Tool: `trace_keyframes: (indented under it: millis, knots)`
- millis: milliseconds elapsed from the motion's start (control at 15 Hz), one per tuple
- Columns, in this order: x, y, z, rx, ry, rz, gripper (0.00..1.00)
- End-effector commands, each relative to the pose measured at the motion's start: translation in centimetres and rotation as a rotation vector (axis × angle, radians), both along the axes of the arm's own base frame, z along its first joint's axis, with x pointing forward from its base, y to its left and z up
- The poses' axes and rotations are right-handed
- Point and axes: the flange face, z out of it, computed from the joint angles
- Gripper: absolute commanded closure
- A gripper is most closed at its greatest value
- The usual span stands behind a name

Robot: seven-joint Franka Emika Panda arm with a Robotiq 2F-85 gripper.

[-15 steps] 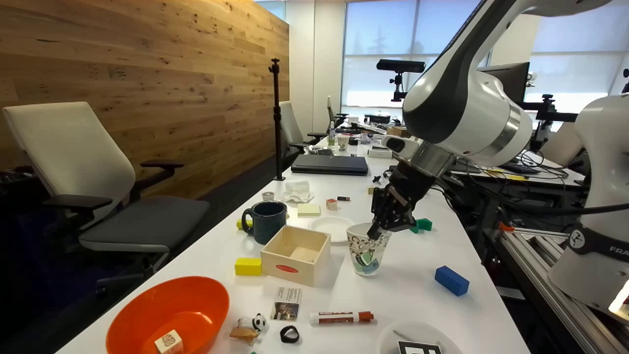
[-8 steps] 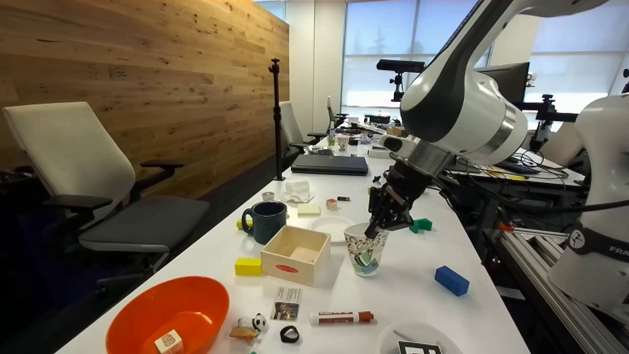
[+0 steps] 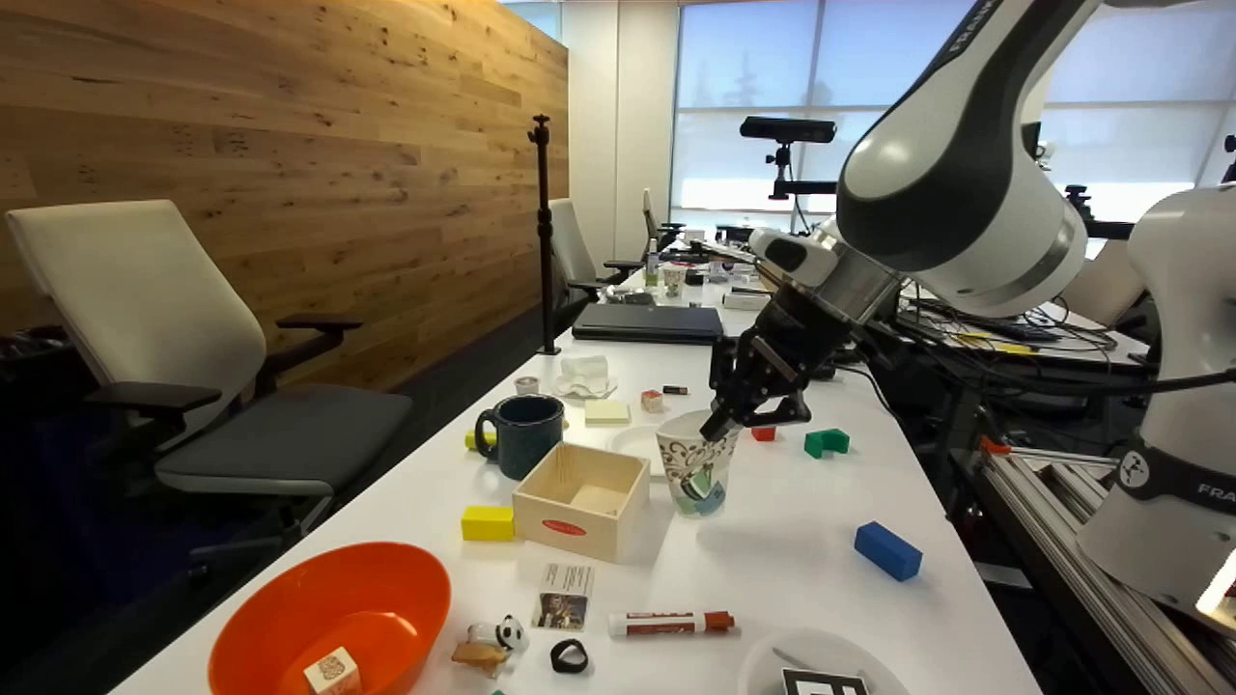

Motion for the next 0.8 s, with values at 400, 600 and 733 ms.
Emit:
trace_keyframes:
  millis: [400,600,733]
  knots:
    - [2.7,0.5,4.5,-0.323,-0.16,0.356,0.99]
    - [4.3,0.2,5.3,-0.424,-0.18,0.455,0.99]
    - [5.4,0.2,5.8,-0.483,-0.196,0.5,0.99]
